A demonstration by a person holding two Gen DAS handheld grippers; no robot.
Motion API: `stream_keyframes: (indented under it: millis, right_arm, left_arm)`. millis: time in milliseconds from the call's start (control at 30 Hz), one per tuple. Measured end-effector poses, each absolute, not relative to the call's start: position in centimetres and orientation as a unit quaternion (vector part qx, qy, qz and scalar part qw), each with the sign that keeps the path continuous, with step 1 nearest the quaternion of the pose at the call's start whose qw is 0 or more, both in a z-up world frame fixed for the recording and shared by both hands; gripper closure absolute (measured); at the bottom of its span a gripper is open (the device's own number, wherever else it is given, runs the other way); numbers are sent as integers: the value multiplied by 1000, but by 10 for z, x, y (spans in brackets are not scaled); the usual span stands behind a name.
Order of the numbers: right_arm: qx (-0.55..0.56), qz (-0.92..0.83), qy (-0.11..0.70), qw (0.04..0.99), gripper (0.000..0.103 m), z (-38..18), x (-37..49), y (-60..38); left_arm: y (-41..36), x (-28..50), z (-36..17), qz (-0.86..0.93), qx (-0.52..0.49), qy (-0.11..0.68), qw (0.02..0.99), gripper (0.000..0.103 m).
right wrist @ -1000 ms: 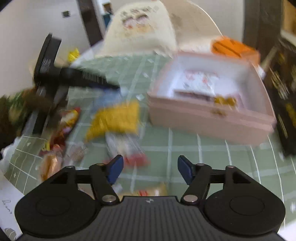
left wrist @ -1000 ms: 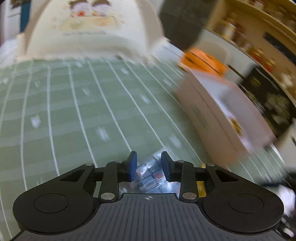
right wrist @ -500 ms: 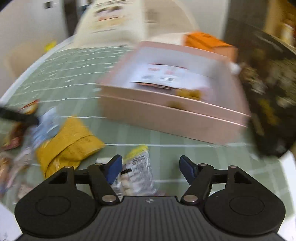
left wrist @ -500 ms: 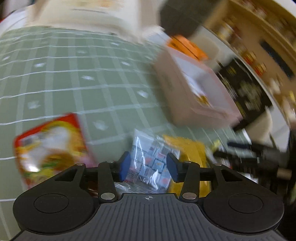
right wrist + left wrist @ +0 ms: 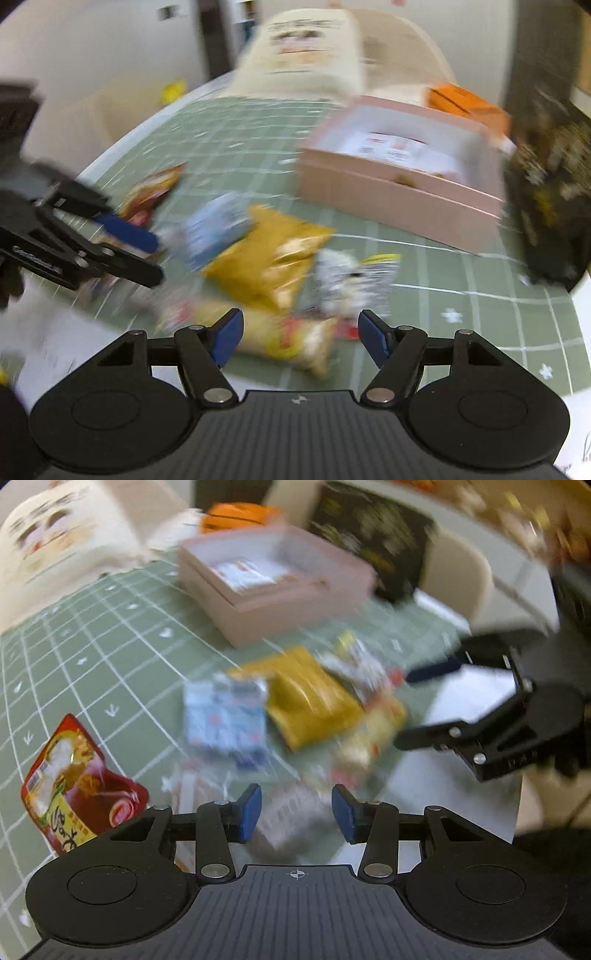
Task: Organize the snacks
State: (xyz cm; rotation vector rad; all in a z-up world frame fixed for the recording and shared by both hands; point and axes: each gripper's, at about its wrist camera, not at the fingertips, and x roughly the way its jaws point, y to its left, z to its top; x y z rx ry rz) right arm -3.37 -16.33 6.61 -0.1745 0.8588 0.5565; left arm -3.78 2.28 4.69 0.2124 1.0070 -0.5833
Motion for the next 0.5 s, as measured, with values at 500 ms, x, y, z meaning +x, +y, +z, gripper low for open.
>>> stream_keyframes:
  millis: [500]
  right_arm:
    - [-71,158,418,892,35,52,-15,-173]
  left_arm:
    - [-15,-25,24,-281,152,483,815,47]
